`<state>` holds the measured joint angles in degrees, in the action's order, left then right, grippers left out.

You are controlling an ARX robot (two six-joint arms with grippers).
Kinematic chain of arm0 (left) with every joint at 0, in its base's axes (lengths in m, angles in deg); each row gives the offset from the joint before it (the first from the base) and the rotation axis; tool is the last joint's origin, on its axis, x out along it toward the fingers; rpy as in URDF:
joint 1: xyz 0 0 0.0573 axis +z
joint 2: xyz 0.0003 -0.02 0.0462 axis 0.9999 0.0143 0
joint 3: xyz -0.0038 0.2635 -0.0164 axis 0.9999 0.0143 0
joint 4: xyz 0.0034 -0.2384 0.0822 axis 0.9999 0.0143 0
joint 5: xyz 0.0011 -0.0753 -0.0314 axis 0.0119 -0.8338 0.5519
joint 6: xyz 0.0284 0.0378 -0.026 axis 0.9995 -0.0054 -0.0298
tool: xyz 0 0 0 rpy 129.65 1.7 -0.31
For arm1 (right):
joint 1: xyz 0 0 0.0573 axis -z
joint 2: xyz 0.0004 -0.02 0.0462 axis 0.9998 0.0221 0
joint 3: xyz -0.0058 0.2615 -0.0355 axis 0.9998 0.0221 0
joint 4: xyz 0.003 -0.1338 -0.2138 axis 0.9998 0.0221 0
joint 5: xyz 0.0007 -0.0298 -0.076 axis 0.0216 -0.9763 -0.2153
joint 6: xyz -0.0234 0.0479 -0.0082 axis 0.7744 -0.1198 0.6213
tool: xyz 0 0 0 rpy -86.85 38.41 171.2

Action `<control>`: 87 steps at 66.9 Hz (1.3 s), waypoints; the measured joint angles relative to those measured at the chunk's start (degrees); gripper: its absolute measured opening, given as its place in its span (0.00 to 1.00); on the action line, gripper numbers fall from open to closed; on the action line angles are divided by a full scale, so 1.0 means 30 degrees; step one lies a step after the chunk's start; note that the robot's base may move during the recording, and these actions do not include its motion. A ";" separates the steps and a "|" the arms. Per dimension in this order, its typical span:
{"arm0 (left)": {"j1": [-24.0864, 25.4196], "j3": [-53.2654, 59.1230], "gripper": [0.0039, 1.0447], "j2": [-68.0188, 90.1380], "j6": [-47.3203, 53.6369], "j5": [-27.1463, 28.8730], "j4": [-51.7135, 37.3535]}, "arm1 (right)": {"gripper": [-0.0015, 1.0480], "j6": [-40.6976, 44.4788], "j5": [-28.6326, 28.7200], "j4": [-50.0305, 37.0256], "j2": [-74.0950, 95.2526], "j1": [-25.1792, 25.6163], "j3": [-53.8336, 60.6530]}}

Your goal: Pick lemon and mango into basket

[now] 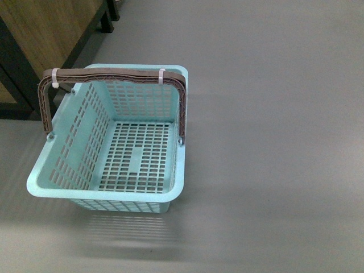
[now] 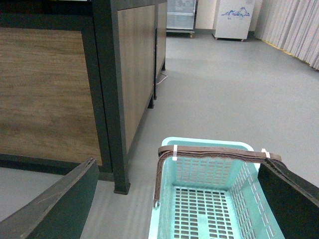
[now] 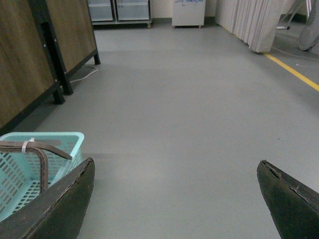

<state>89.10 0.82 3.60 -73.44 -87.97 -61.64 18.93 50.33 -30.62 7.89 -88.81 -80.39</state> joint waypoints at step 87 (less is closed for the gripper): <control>-0.4488 -2.4378 0.94 4.3918 -2.8946 0.2004 -0.5129 | 0.92 0.0000 0.0007 0.0000 0.0000 0.0000 0.0000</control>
<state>75.64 -72.31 135.36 -160.27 -81.96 -77.03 18.93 50.35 -30.62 7.89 -88.81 -80.39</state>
